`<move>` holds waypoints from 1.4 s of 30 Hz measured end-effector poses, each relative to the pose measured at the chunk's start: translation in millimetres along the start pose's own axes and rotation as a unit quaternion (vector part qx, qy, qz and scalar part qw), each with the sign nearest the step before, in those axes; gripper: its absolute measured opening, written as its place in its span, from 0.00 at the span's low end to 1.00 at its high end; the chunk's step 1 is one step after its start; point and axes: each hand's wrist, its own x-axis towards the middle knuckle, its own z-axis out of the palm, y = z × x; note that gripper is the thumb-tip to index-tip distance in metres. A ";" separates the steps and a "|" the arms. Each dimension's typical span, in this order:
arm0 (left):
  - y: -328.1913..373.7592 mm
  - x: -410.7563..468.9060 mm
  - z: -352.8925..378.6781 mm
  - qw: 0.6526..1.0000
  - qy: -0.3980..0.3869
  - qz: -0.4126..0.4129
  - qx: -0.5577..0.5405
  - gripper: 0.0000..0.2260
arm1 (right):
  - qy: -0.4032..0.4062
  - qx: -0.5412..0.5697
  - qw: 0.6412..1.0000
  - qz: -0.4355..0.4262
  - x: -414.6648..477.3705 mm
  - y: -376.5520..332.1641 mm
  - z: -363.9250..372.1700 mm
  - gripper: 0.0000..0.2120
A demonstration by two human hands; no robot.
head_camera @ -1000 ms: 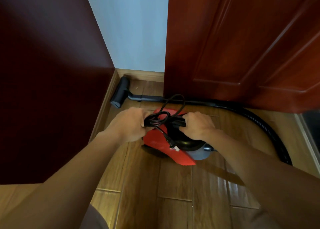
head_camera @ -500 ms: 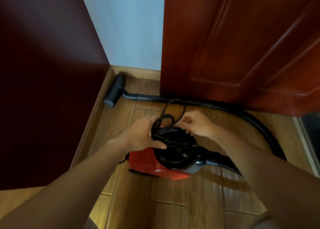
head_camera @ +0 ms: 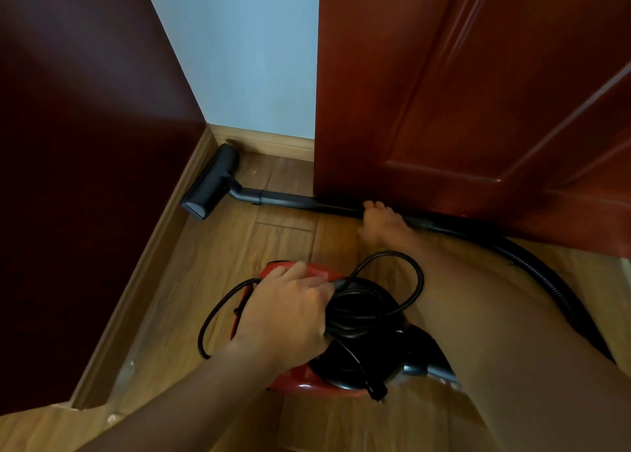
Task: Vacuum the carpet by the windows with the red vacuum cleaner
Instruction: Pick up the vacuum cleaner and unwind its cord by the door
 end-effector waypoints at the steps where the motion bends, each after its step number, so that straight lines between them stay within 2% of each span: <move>1: 0.0 -0.9 1.4 1.000 0.011 0.002 -0.004 0.10 | -0.015 -0.007 1.000 0.000 7.1 -0.9 3.1 0.29; 6: -1.6 -1.4 6.0 0.999 0.028 0.014 -0.005 0.10 | 0.003 -0.095 0.995 -0.014 16.5 0.5 14.9 0.31; 8: -1.8 0.4 6.7 1.000 0.024 0.011 -0.007 0.10 | -0.022 -0.113 0.993 -0.009 6.3 -2.5 23.3 0.25; 11: -1.8 0.7 6.4 1.000 0.011 0.011 -0.009 0.10 | -0.119 -0.080 0.990 -0.002 -17.5 0.8 41.4 0.12; 13: -2.3 0.3 5.9 1.000 -0.006 0.012 -0.007 0.11 | -0.121 -0.065 0.990 -0.030 -36.1 7.7 35.1 0.06; 15: -1.3 -0.3 4.0 1.000 -0.010 0.012 -0.011 0.13 | -0.086 -0.095 0.988 -0.086 -56.7 11.4 6.1 0.05; 19: -0.7 -2.8 -0.4 0.999 0.014 0.022 0.024 0.22 | -0.011 -0.158 0.977 -0.143 -115.4 -4.3 -62.1 0.08; 21: 0.5 -3.0 -3.2 0.999 0.031 0.033 0.021 0.24 | 0.016 -0.170 0.972 -0.161 -150.3 -16.1 -79.9 0.05; 23: 0.1 -2.4 -6.1 0.998 0.043 0.035 0.004 0.26 | 0.023 -0.132 0.974 -0.181 -181.6 -22.2 -82.1 0.09; 25: -1.5 -1.0 -7.5 0.999 0.037 0.021 -0.033 0.29 | 0.000 -0.054 0.981 -0.188 -204.2 -22.9 -75.7 0.07; 29: -5.0 4.9 -5.8 0.991 -0.038 -0.032 -0.128 0.36 | -0.041 0.052 0.981 -0.183 -224.6 -20.0 -67.2 0.08; 30: -5.2 6.4 -6.1 0.991 -0.056 -0.029 -0.122 0.35 | -0.063 0.053 0.982 -0.170 -226.6 -19.3 -65.2 0.09; 32: -5.7 9.4 -7.7 0.992 -0.081 -0.015 -0.098 0.29 | -0.110 0.025 0.983 -0.145 -230.1 -15.4 -63.1 0.26; 34: -5.2 10.7 -9.8 0.991 -0.098 -0.014 -0.089 0.25 | -0.112 0.004 0.984 -0.141 -233.9 -14.6 -57.4 0.36; 36: -3.4 13.0 -11.7 0.991 -0.104 -0.016 -0.086 0.24 | -0.060 -0.011 0.990 -0.126 -237.4 -19.1 -52.0 0.35; 38: -2.7 13.9 -11.9 0.993 -0.093 -0.010 -0.076 0.23 | 0.013 -0.036 0.992 -0.117 -239.4 -28.0 -44.8 0.29; 42: -4.1 17.3 -14.5 0.995 -0.092 0.014 -0.032 0.24 | 0.020 -0.014 0.992 -0.126 -242.1 -33.7 -43.5 0.25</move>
